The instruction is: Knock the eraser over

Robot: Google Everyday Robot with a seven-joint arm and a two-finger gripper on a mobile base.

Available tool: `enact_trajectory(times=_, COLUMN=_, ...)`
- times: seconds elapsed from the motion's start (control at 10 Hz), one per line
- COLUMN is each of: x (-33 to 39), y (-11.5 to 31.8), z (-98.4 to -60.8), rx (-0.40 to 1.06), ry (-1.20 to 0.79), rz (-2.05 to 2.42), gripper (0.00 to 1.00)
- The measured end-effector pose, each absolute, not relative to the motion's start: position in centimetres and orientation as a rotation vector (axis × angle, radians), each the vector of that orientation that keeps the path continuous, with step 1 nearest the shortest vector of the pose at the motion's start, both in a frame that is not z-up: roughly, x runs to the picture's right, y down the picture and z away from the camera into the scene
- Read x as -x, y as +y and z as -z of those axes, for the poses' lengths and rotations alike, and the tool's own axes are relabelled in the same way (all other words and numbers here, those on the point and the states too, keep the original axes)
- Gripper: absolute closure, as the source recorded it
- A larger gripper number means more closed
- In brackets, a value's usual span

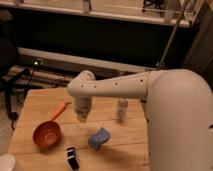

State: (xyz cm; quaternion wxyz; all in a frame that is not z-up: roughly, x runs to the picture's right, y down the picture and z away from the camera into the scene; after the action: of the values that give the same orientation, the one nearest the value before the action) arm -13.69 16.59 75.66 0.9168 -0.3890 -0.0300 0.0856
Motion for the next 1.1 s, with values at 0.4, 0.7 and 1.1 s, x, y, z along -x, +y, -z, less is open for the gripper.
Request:
enact_trajectory(times=0.4, x=16.3, y=19.6, z=-70.3, rx=0.961, ry=-0.175, rz=-0.004, gripper=0.97)
enact_trajectory(times=0.7, x=16.6, y=19.8, z=-67.8, rx=1.046, ry=-0.195, rz=0.068, gripper=0.97)
enact_trajectory(times=1.1, x=17.7, y=20.5, z=-66.5, rx=1.129, ry=-0.172, rz=0.137, gripper=0.97)
